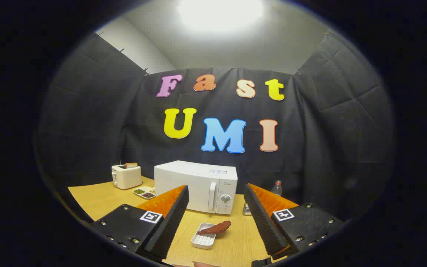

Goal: Open the microwave, put the food inside, and close the microwave door.

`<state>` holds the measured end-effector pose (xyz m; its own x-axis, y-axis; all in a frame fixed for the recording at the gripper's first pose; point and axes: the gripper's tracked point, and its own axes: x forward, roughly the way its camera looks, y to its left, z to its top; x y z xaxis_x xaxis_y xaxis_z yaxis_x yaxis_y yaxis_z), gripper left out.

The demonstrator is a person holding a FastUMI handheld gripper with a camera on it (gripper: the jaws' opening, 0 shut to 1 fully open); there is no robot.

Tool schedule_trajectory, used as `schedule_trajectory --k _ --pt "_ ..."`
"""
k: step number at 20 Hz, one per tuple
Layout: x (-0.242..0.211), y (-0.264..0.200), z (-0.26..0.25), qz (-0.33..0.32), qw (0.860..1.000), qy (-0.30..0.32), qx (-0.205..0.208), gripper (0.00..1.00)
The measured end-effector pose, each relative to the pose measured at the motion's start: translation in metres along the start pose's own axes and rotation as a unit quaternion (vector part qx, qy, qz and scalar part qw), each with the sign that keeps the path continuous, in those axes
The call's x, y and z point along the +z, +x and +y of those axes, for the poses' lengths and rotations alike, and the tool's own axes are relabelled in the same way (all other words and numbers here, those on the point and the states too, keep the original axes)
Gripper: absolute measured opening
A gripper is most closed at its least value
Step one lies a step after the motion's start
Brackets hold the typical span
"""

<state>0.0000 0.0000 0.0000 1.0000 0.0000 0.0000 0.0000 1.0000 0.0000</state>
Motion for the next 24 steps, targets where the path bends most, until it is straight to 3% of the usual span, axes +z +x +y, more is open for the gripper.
schedule_trajectory --k 24 --pt "-0.005 0.010 0.012 -0.002 1.000 0.008 0.010 0.93"
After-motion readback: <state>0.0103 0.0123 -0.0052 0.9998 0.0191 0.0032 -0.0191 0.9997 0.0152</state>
